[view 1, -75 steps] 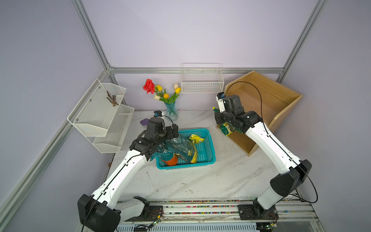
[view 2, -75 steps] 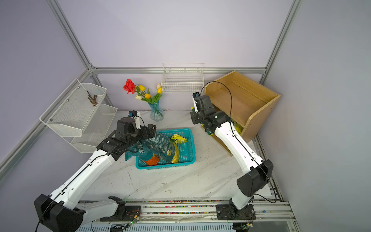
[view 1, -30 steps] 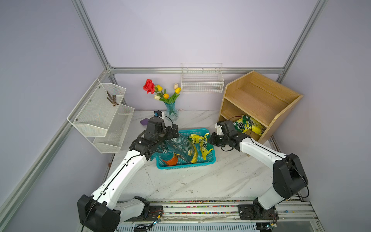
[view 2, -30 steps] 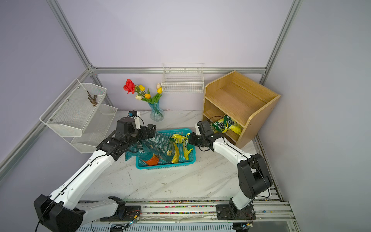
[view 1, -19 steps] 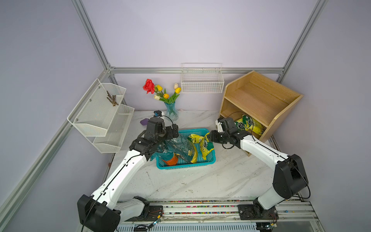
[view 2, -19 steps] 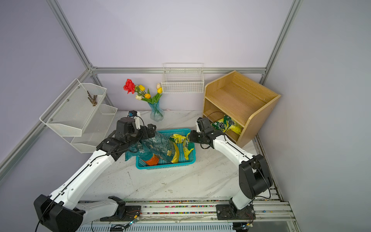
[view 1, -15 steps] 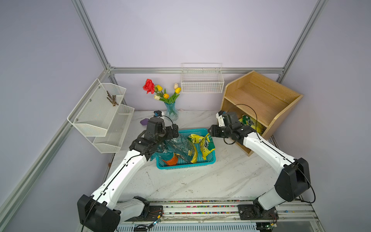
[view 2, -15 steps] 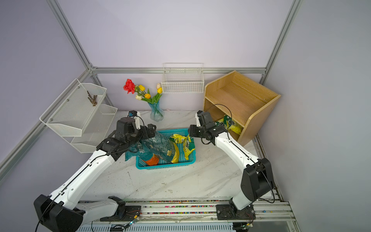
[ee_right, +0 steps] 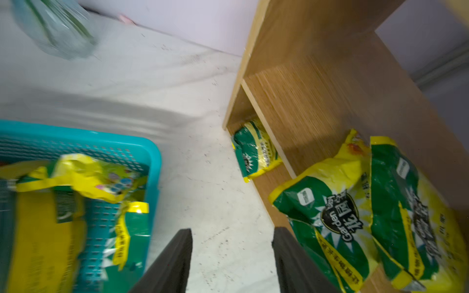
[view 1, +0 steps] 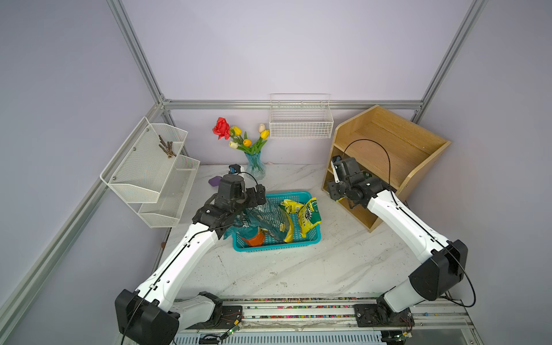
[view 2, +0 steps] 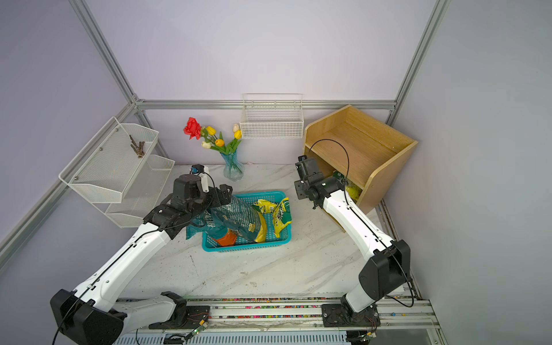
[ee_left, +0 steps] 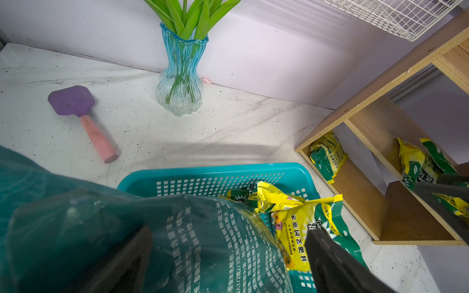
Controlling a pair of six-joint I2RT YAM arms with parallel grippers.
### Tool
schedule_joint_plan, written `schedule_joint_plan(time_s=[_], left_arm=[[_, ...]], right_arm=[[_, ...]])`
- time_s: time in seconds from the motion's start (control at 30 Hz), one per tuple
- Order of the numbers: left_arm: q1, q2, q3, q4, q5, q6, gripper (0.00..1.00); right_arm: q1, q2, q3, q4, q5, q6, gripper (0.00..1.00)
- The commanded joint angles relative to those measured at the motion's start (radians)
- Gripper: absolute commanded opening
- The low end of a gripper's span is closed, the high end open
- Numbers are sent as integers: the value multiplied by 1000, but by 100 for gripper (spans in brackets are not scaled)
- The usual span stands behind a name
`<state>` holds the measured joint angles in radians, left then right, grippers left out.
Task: Take down the fertilizer bag from the shelf
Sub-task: Pick up the fertilizer bag from the shelf.
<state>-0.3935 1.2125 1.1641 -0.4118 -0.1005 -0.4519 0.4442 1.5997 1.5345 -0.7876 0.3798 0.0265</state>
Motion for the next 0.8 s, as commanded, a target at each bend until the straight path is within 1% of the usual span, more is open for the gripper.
schedule_joint_plan(time_s=[0.0,0.33,0.6,0.77], left_arm=[[15,14,-19,-27,-14,0,100],[15,22,-2,-32,-11,8,100],[15,22,-9,-34,-12,9,100],[15,16,-13,-34,-13,8,100]], right_arm=[[0,53,17,-56,208,-78,59],[2,122,46,-42,318,-112,59],[-2,120,1,17,401,-152,61],[-13,161,-19,38,461,-175,61]])
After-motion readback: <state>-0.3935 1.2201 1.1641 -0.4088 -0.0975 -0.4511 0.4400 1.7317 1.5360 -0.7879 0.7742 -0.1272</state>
